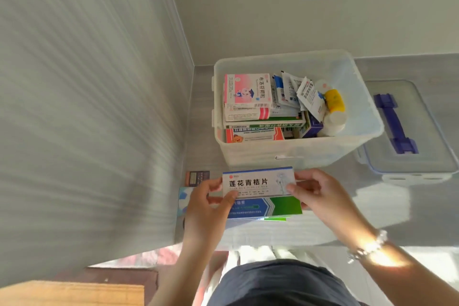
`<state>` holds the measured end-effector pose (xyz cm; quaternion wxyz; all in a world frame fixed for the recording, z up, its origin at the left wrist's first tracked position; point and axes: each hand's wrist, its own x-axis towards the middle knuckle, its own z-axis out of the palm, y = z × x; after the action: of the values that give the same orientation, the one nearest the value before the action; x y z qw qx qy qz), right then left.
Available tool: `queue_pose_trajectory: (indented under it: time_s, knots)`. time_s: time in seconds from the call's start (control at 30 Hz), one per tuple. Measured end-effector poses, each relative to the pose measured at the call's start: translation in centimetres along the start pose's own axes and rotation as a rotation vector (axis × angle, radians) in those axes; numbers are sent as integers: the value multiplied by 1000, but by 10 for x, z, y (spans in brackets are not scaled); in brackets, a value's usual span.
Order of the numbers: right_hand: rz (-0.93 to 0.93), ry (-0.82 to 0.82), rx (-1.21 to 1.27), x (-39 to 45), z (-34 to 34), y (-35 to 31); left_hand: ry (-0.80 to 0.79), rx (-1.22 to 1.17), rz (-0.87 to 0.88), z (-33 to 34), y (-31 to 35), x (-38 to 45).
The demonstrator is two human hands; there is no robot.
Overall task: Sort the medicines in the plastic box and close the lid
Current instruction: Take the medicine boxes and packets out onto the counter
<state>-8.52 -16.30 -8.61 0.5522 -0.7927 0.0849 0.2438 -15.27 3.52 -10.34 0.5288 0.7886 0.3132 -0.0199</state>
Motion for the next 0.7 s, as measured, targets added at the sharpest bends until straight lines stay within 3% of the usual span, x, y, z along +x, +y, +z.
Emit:
queue_pose_trajectory:
  time_s: [0.17,0.5,0.7]
  knots:
    - [50,123,-146,22,19,42,-13,77,-27,25,-31,13]
    - [59,179,-209,28,32,62,-62,145,37,35,-45,13]
    - [-143,252,-219,10,19,34,69,127,248,24,-23,3]
